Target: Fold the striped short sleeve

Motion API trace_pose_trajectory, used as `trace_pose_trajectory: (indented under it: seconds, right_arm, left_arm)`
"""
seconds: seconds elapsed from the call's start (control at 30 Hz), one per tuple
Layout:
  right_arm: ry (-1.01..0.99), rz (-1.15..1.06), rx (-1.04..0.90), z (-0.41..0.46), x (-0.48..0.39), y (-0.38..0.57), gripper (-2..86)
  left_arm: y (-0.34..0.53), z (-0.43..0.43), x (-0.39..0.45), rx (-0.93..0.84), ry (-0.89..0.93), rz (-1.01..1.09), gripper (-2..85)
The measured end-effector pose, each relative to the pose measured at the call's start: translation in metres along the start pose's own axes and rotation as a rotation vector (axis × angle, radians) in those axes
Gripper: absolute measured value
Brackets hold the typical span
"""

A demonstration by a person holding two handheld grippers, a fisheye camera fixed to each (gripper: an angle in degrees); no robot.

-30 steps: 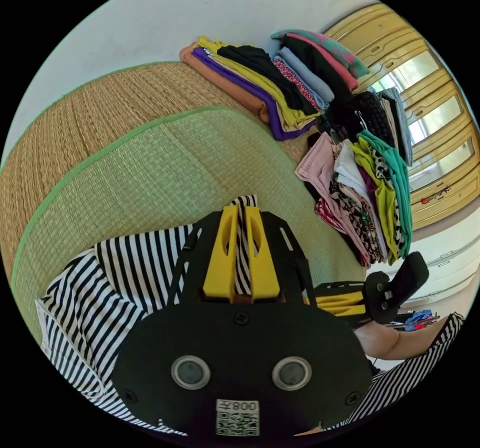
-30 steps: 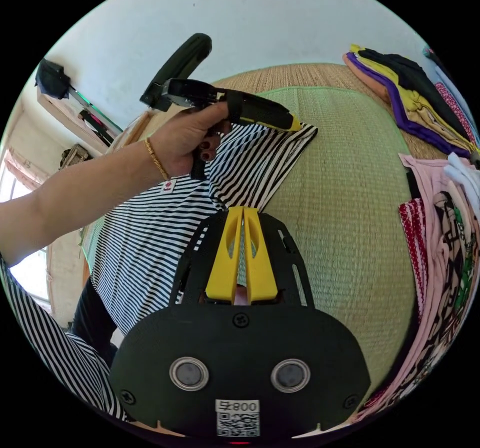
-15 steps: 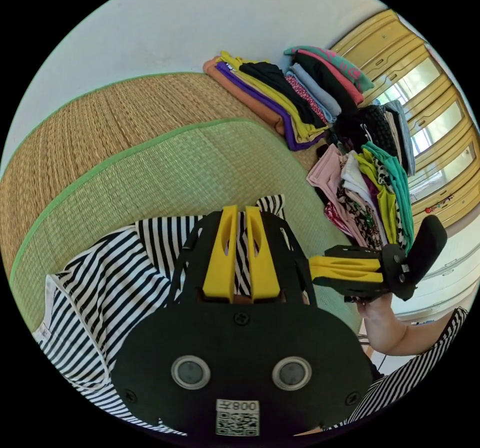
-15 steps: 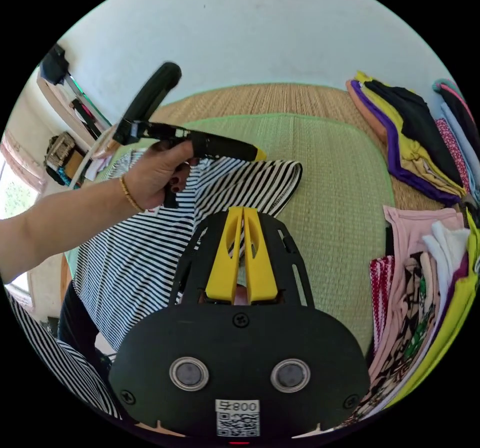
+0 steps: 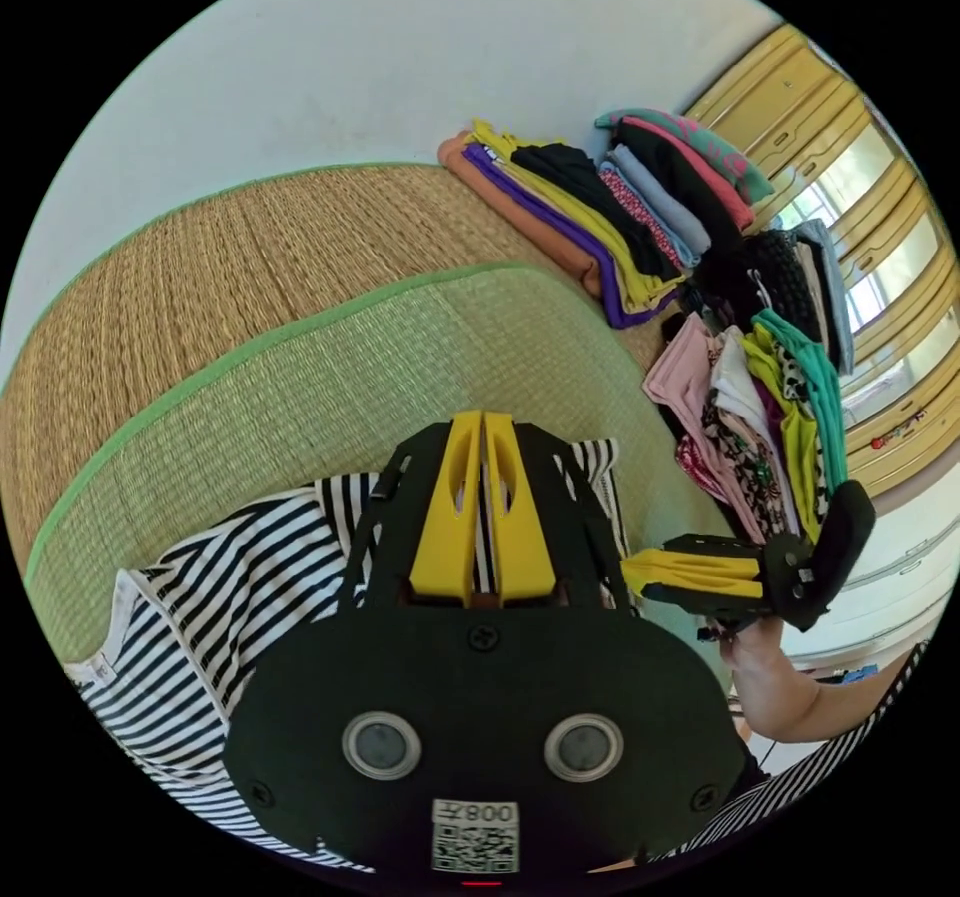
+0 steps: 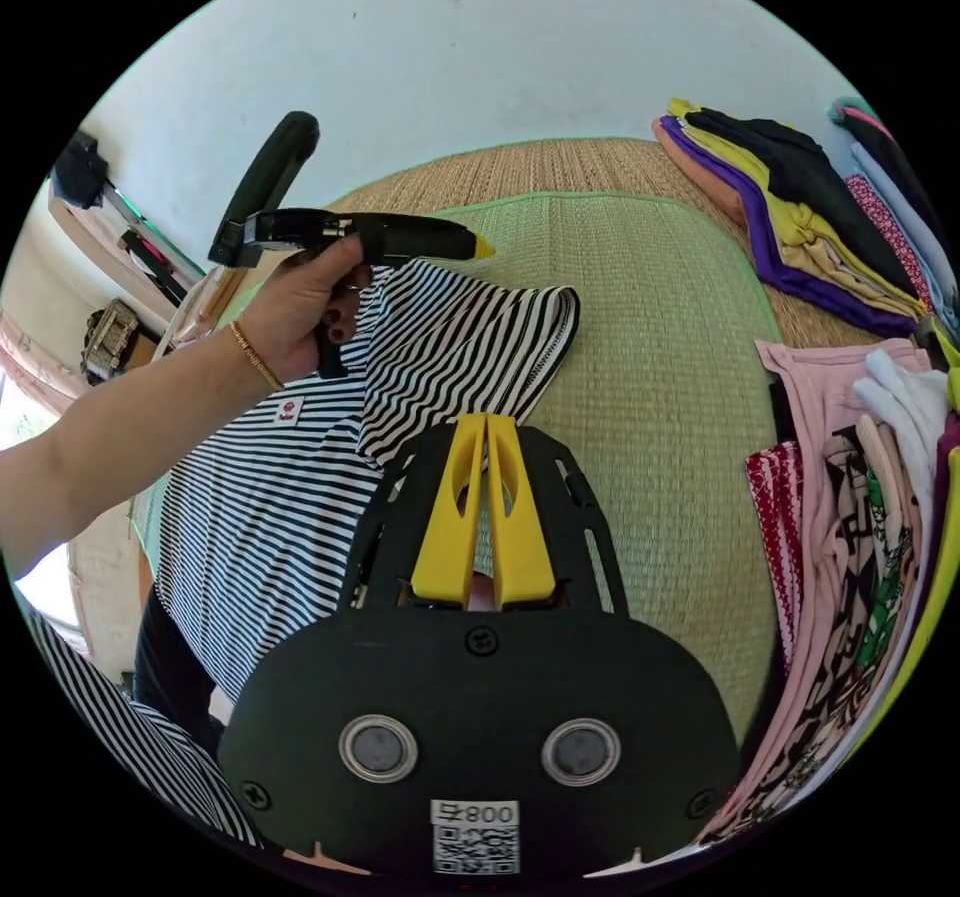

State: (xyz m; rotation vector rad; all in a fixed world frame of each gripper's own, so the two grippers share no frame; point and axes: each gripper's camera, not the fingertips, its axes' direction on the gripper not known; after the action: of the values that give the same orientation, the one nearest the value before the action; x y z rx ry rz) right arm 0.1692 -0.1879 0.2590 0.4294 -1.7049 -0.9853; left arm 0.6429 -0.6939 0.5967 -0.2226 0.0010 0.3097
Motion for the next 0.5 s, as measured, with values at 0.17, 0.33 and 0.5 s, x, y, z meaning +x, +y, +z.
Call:
trace_pose_trajectory:
  seconds: [0.17, 0.33, 0.5]
  right_arm:
    - [-0.004, -0.025, 0.060, -0.015, -0.018, -0.019, 0.0]
    - [0.010, -0.099, 0.019, 0.001, -0.048, -0.050, 0.0]
    - [0.023, -0.152, -0.029, 0.028, -0.077, -0.082, 0.0]
  left_arm:
    - [0.060, -0.041, -0.012, 0.053, 0.037, 0.012, 0.8]
    - [0.180, -0.121, -0.057, 0.133, -0.004, -0.145, 1.3]
    - [0.311, -0.208, -0.123, 0.169, -0.244, -0.449, 1.5]
